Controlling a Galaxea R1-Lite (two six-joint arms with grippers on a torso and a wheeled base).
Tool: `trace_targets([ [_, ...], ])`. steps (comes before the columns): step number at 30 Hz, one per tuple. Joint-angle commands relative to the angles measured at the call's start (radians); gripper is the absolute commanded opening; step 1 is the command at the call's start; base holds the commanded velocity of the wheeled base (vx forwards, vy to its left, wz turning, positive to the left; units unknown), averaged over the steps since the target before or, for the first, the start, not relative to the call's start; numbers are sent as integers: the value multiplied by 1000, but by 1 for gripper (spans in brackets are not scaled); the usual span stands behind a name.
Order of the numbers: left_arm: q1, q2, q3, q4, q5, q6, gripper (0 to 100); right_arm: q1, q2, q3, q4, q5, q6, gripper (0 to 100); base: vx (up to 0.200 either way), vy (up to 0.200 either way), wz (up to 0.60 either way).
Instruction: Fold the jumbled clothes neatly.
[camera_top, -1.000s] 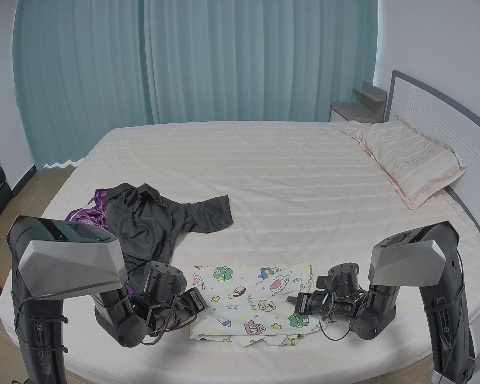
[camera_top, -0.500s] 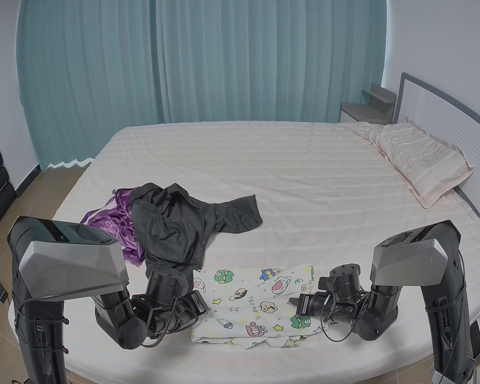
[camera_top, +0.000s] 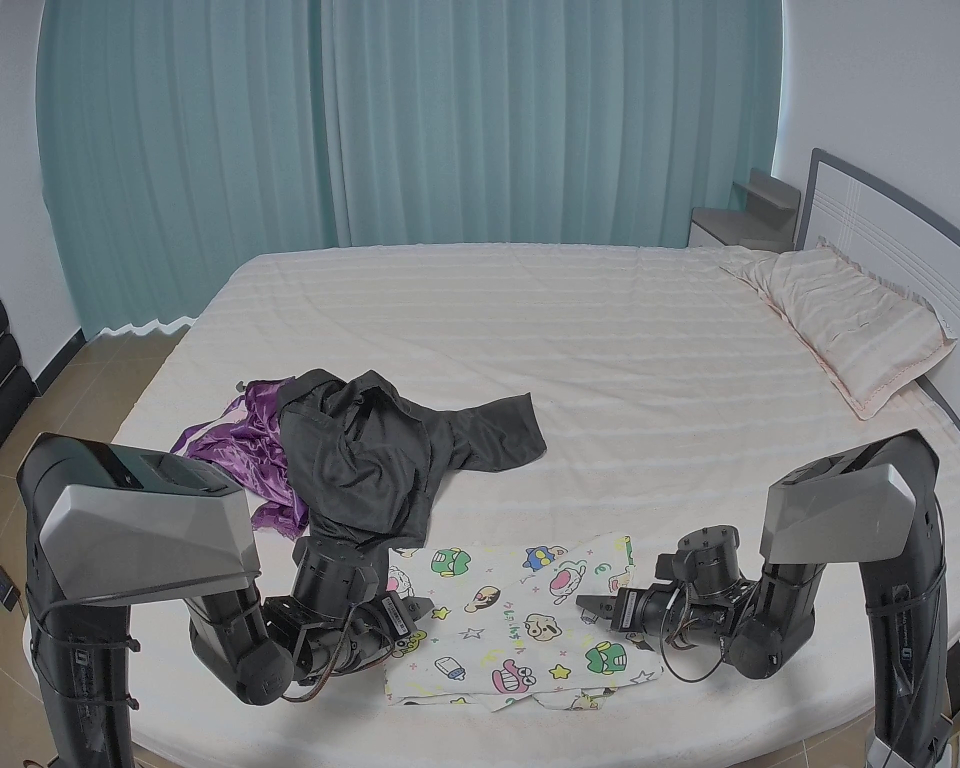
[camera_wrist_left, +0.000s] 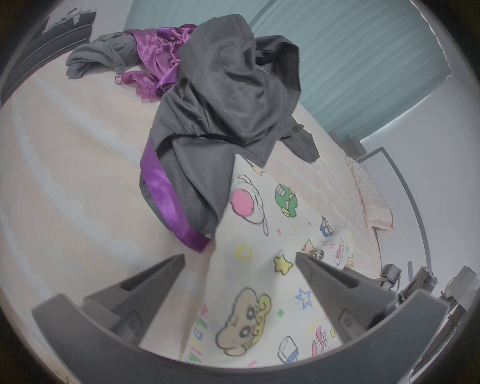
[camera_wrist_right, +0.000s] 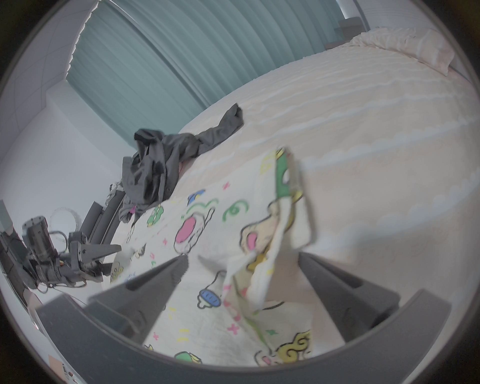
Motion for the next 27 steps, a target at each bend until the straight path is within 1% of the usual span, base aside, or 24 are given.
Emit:
trace_targets([
  [1, 2, -2, 1, -3, -4, -2, 100, -27, -82, 15, 22, 2, -2, 100, 0, 0, 0],
  [2, 2, -3, 1, -3, -6, -2, 100, -30, -94, 15, 28, 2, -2, 100, 0, 0, 0],
  [4, 14, -18, 5, -13, -48, -27, 100, -32, -157, 33, 96, 2, 1, 100, 0, 0, 0],
  [5, 20, -34, 12, -24, -75, -54, 100, -32, -178, 49, 117, 4, 4, 100, 0, 0, 0],
  [7, 54, -80, 38, -61, -144, -119, 100, -35, -215, 104, 125, 10, 9, 100, 0, 0, 0],
  [10, 108, -117, 71, -121, -254, -157, 100, -29, -235, 218, 122, 28, 4, 100, 0, 0, 0],
  [12, 122, -121, 84, -141, -283, -157, 100, -12, -227, 268, 112, 37, -4, 100, 0, 0, 0],
  [13, 122, -121, 84, -141, -283, -157, 100, -12, -227, 268, 112, 37, -4, 100, 0, 0, 0],
  [17, 120, -118, 82, -141, -283, -155, 100, 21, -194, 340, 36, 42, 4, 100, 0, 0, 0],
  [20, 120, -117, 81, -141, -283, -155, 100, 42, -160, 348, -12, 41, 7, 100, 0, 0, 0],
  [21, 120, -118, 81, -141, -283, -155, 100, 45, -145, 348, -27, 39, 6, 0, 0, 0, 0],
  [27, 122, -117, 81, -141, -283, -155, 100, 41, -126, 380, -62, 34, 6, 0, 0, 0, 0],
])
